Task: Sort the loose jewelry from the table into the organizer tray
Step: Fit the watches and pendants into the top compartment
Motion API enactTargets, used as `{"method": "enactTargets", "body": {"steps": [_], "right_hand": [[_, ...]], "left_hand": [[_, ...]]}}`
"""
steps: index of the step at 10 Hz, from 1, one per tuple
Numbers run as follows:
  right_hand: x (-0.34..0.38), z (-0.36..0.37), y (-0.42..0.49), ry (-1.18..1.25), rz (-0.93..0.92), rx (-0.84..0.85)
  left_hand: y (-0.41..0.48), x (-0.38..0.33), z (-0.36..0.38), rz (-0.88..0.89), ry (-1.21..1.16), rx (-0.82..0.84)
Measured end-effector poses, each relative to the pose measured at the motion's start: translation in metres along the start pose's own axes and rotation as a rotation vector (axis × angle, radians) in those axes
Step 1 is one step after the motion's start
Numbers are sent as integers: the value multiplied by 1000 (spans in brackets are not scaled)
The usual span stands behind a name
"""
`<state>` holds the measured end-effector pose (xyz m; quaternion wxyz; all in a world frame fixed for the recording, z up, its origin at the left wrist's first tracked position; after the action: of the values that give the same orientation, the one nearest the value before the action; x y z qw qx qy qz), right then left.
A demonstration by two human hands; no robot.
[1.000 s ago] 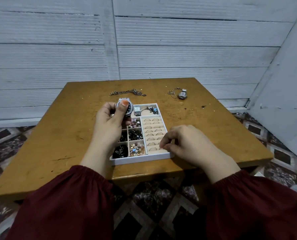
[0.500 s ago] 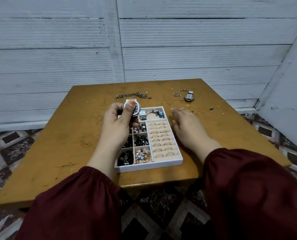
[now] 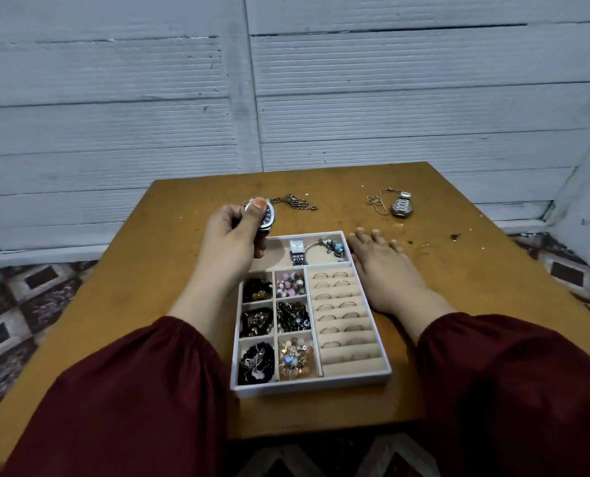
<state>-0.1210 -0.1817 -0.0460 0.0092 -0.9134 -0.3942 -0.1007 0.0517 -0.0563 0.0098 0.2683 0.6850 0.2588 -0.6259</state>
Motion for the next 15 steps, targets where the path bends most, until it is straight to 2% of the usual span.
{"method": "enactTargets", "body": {"steps": [2, 3, 5, 7, 11, 12, 15], "right_hand": [[-1, 0, 0, -11, 2, -6], [-1, 0, 0, 0, 9, -7], [-1, 1, 2, 31, 26, 7], [-2, 1, 3, 48, 28, 5], [0, -1, 2, 35, 29, 2], [0, -1, 1, 38, 28, -2], [1, -2, 0, 32, 30, -6]], "left_hand": [[20, 2, 5, -92, 105, -43], [19, 0, 10, -160, 79, -36], [27, 6, 12, -193, 197, 9], [33, 5, 15, -192, 132, 8], [30, 10, 6, -270, 298, 142], [31, 10, 6, -330, 223, 175], [43, 12, 7, -162, 170, 112]]}}
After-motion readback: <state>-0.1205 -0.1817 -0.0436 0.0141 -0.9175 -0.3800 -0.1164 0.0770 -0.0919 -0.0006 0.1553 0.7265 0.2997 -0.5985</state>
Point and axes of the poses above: each hand's wrist, its own y-axis towards the middle knuckle, its own z-axis out of the palm, x = y × z, the point moved 1 cm from there along y, towards the middle knuckle, and after that the axes turned 7 degrees about -z, right-handed, at the moved point
